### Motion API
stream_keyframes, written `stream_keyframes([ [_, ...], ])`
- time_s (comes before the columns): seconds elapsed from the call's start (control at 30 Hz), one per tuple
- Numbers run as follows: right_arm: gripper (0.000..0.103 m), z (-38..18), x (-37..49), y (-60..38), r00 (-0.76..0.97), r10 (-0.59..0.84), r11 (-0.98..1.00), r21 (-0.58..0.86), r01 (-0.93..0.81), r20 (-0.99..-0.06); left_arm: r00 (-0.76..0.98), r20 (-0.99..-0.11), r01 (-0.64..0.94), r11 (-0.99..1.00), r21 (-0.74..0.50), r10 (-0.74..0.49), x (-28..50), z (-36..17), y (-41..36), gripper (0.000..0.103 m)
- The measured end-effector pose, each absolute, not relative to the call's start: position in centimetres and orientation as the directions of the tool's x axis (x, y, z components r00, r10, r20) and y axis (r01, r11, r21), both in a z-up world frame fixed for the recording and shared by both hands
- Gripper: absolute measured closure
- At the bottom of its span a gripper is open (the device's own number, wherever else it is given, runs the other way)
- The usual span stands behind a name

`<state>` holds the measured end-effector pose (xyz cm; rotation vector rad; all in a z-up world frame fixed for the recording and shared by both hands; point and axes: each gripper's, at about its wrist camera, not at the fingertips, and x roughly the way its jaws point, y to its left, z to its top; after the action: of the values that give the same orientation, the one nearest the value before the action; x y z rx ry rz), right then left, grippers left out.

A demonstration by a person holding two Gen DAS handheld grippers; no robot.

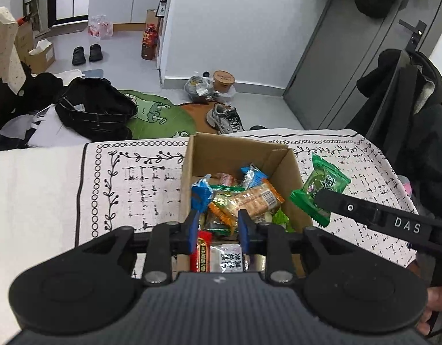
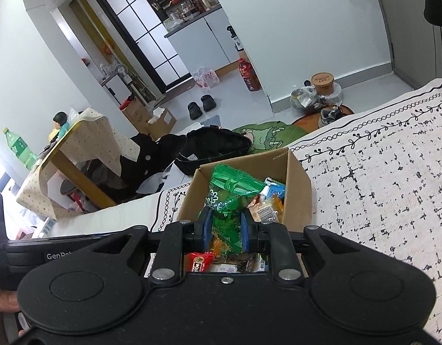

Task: Organize snacks

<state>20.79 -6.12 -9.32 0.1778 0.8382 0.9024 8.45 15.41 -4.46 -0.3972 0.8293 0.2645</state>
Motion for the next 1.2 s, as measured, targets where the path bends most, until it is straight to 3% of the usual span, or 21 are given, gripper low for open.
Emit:
stream_keyframes([
  [0.1, 0.081, -9.5, 20.5, -5.7, 0.316, 0.761, 0.616, 0.477, -0.628, -0.567, 0.643, -0.761, -0.395, 0.889, -0.231, 0.088, 8.0, -4.5, 15.6, 0.069],
  [0.23, 0.063, -9.9, 20.2, -5.2, 0.283, 0.751, 0.613, 0.47, -0.635, -0.596, 0.634, -0.766, -0.403, 0.89, -0.215, 0.102, 7.5, -4.7, 15.5, 0.065],
  [0.4, 0.062, -9.8, 20.3, -6.3, 0.291, 0.74, 0.631, 0.477, -0.612, -0.606, 0.635, -0.765, -0.398, 0.895, -0.204, 0.108, 7.3, -4.6, 14.9, 0.05],
  [0.63, 0.049, -9.0, 20.4, -8.9, 0.34, 0.72, 0.662, 0.45, -0.6, -0.605, 0.627, -0.771, -0.392, 0.9, -0.192, 0.109, 7.9, -4.5, 13.7, 0.037],
  [0.77, 0.039, -8.1, 20.7, -10.4, 0.374, 0.704, 0.684, 0.432, -0.588, -0.604, 0.632, -0.768, -0.375, 0.908, -0.186, 0.104, 8.4, -4.2, 12.5, 0.032],
  [1.0, 0.024, -6.7, 20.8, -13.1, 0.43, 0.677, 0.717, 0.403, -0.569, -0.597, 0.631, -0.77, -0.348, 0.922, -0.169, 0.096, 9.0, -3.3, 10.5, 0.009],
  [1.2, 0.008, -5.1, 20.3, -15.5, 0.485, 0.65, 0.746, 0.368, -0.555, -0.585, 0.653, -0.752, -0.33, 0.928, -0.175, 0.09, 8.6, -1.9, 9.6, 0.0],
])
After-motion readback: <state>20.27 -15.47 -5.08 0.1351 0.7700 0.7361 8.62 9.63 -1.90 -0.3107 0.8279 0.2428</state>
